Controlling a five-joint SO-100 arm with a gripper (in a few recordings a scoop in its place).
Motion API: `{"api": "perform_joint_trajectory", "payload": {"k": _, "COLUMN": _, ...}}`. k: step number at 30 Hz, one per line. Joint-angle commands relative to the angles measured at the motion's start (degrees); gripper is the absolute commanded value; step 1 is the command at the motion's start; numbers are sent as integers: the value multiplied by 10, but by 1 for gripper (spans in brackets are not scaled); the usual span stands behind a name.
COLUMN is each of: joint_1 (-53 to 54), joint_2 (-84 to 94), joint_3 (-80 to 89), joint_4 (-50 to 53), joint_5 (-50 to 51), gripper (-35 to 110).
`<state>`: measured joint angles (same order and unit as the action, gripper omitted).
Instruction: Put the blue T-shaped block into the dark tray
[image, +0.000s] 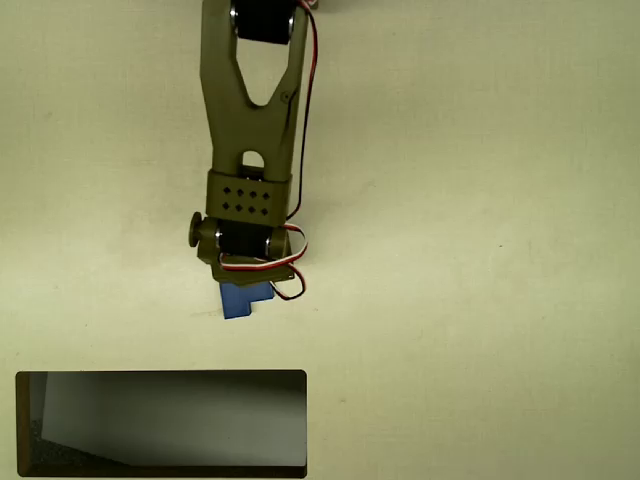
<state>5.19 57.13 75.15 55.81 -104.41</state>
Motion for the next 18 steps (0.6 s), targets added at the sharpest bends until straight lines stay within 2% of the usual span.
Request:
{"api": "perform_joint_trajectory", "payload": {"k": 1, "joint_1": 10, "joint_2": -9, "joint_3": -24, "joint_4": -5, "joint_5": -5, "gripper": 0}}
{"api": "perform_joint_trajectory", "payload": {"k": 18, "joint_1": 52, "joint_2": -156, "joint_3": -223, "joint_4": -28, "joint_5": -25, "gripper": 0}}
